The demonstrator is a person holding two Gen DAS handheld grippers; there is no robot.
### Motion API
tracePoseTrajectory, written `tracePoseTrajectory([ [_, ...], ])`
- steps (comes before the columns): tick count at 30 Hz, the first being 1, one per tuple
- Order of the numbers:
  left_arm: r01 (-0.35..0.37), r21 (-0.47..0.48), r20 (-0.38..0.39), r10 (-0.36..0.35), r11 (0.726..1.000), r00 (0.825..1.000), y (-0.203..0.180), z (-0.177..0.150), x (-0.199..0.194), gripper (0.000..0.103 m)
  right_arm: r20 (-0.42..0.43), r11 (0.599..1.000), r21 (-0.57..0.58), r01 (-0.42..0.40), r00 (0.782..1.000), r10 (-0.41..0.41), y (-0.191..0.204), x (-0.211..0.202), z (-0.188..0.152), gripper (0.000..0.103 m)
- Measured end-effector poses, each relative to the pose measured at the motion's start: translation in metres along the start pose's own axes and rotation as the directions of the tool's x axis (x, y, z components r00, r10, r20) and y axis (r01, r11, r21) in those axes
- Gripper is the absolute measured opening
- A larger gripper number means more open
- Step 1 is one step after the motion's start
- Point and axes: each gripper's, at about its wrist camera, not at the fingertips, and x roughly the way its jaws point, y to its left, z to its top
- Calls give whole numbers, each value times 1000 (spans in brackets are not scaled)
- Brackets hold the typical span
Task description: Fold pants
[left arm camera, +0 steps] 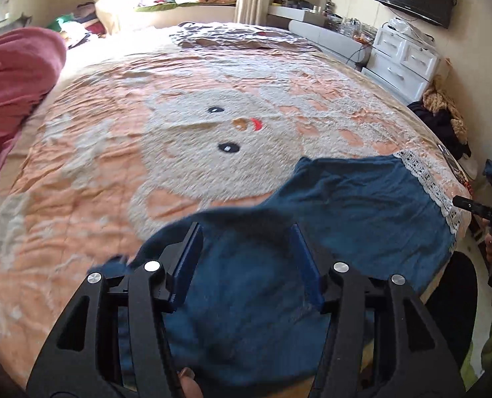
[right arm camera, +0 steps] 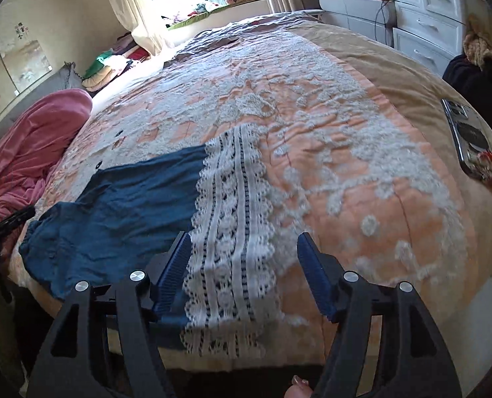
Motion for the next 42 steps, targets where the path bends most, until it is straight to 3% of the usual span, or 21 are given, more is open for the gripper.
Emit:
tracePoseTrajectory([
  [3, -86, -99, -4, 86, 991, 996, 29, -37, -33, 48, 0, 999, 40, -7, 1000, 7, -4, -4, -13, 65],
  [6, -79, -204, -39, 72, 976, 997, 58, -56, -46, 49, -4, 998, 62, -17, 1000, 17, -3, -2, -17, 65],
  [8, -87, -220, -44, 79, 972, 996, 63, -59, -50, 49, -5, 998, 54, -10, 1000, 11, 1, 1, -15, 65],
  [12, -42, -230, -65, 28, 972, 998, 55, -54, -35, 53, -22, 998, 63, 9, 1000, -7, 3, 7, -14, 65],
  [13, -61, -229, -88, 42, 971, 995, 53, -53, -26, 53, -32, 998, 68, 14, 999, -12, 2, 9, -14, 61],
  [14, -71, -229, -89, 52, 971, 995, 53, -54, -21, 53, -41, 998, 65, 5, 999, -3, 2, 11, -14, 47],
  [17, -129, -243, -98, 108, 962, 989, 60, -55, -11, 35, -55, 999, 34, 17, 998, -15, 3, 13, -14, 25],
  [20, -121, -247, -78, 104, 962, 991, 68, -52, -19, 32, -50, 1000, 16, -9, 999, 10, 5, 4, -15, 20],
  [25, -126, -249, -66, 113, 960, 991, 86, -51, -34, 32, -35, 999, -25, -23, 999, 23, 19, -19, -26, 20],
  [28, -130, -248, -99, 108, 960, 989, 88, -61, -29, 32, -71, 999, -41, -2, 997, -1, 22, -13, -38, 23],
  [30, -137, -229, -127, 110, 964, 986, 85, -66, -20, 34, -109, 997, -43, 57, 992, -61, 18, 0, -47, 36],
  [34, -142, -225, -126, 116, 964, 985, 85, -65, -22, 36, -109, 999, 45, 7, 994, -2, 3, 1, -51, 47],
  [37, -183, -214, -123, 159, 960, 980, 83, -65, -33, 48, -63, 998, 66, 9, 998, -5, -3, -16, -51, 61],
  [42, -227, -172, -52, 222, 959, 974, 68, -54, -67, 64, 5, 995, 102, -12, 1000, 11, -7, -42, -52, 71],
])
